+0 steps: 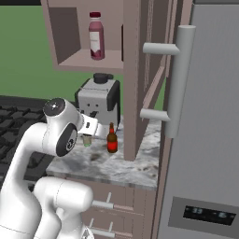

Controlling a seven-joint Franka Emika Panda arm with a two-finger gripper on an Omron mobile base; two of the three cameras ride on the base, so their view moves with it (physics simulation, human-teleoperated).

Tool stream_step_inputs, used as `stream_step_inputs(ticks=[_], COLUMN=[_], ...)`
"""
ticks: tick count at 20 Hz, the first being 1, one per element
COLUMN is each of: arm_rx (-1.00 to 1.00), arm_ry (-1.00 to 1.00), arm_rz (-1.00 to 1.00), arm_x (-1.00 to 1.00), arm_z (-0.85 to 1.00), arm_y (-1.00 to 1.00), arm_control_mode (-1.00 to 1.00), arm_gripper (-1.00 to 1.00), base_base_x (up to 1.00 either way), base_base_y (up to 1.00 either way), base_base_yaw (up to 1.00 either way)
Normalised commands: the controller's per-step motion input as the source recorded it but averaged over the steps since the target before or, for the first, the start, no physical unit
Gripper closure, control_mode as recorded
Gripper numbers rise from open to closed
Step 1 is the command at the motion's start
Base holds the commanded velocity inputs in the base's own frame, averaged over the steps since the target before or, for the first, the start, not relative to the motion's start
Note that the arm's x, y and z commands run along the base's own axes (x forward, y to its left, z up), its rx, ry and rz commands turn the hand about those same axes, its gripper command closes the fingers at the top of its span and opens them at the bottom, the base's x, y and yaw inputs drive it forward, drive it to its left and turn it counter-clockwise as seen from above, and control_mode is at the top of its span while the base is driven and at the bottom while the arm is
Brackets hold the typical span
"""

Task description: Sort all alcoholic drinks to one cabinet, and non-alcoholic drinks to the other.

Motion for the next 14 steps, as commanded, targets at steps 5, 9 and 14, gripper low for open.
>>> stream_step_inputs(ticks=[5, 9, 14], arm_rx=[0.0, 0.0, 0.0], arm_ry=[0.0, 0.0, 0.0], arm_rz=[0.0, 0.0, 0.0], arm_x=[0.24, 0.24, 0.25], arm_z=[-0.15, -0.16, -0.18], arm_y=[-0.06, -0.06, -0.05], arm_control_mode=[-1.0, -1.0, -1.0], arm_gripper=[-1.0, -1.0, -1.0], base_base_x=[0.0, 0.0, 0.0], base_base_y=[0.0, 0.0, 0.0], base_base_yaw=[0.0, 0.0, 0.0])
